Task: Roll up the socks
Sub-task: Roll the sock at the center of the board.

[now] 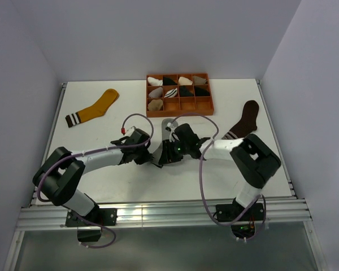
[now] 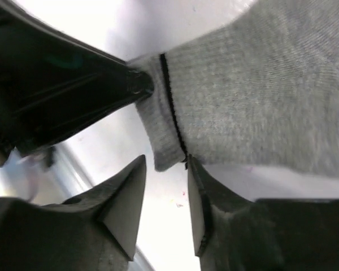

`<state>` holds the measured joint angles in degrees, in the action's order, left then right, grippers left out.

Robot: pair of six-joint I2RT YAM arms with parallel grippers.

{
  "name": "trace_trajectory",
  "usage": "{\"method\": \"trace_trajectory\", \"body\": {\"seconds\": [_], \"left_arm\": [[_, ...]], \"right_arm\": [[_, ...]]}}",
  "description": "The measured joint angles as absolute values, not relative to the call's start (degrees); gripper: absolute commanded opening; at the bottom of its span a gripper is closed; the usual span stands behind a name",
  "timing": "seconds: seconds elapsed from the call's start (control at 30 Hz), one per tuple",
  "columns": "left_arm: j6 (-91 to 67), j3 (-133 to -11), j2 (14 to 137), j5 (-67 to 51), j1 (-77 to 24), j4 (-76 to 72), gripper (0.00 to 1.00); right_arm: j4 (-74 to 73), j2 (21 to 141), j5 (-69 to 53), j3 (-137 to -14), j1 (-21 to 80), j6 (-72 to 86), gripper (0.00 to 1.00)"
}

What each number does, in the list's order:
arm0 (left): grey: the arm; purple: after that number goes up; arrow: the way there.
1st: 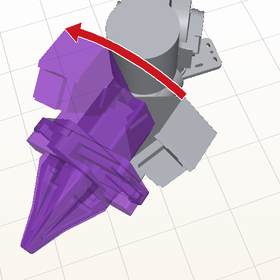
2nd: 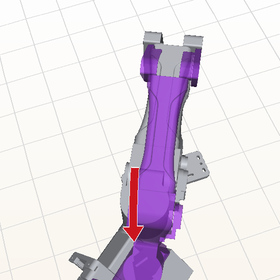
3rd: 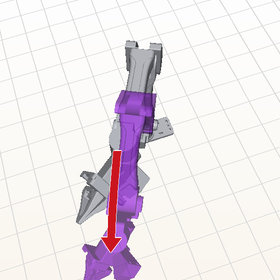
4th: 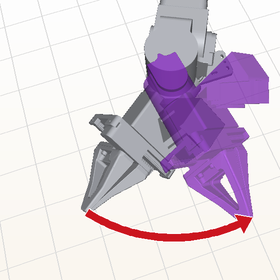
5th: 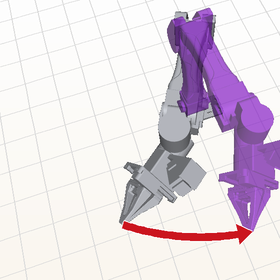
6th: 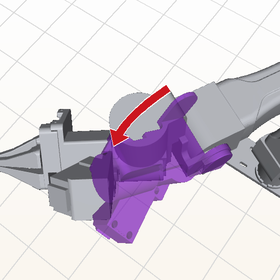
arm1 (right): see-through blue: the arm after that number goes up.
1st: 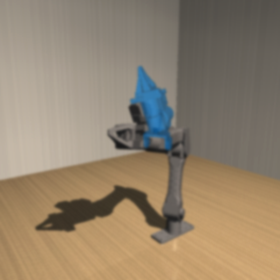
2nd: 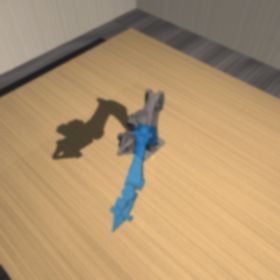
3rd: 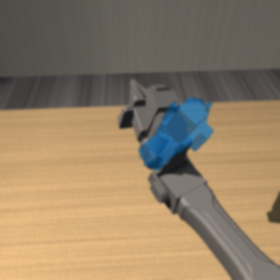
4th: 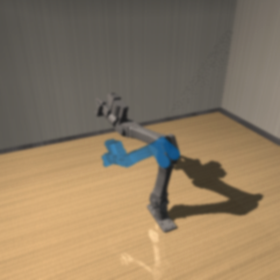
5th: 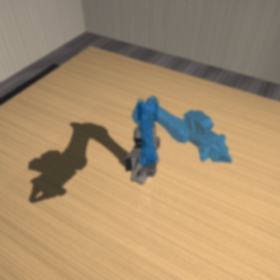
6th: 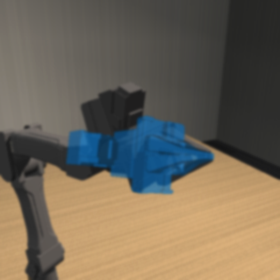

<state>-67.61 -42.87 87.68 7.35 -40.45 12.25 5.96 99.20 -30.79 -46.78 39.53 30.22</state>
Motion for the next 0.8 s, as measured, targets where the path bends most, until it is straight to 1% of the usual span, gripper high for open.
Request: {"method": "trace_trajectory", "body": {"seconds": [0.17,0.33,0.43,0.57,0.8], "left_arm": [[-64.6,-48.07,91.05,7.38,-40.47,16.75,0.0],[-61.47,-52.56,93.86,7.4,-40.49,20.82,0.0],[-60.34,-54.13,94.96,7.33,-40.49,21.91,0.0],[-59.16,-55.0,95.61,7.09,-40.47,22.37,0.0],[-57.89,-55.46,95.98,6.79,-40.47,22.65,0.0]], "right_arm": [[6.5,89.32,-10.74,-42.48,47.77,24.91,0.45],[8.64,85.65,6.61,-40.45,57.98,19.33,0.44],[9.82,85.73,12.45,-40.38,61.71,16.67,0.45],[11.4,87.5,17.65,-40.42,63.81,14.31,0.45],[11.55,93.62,22.39,-41.74,65.41,11.33,0.44]]}}
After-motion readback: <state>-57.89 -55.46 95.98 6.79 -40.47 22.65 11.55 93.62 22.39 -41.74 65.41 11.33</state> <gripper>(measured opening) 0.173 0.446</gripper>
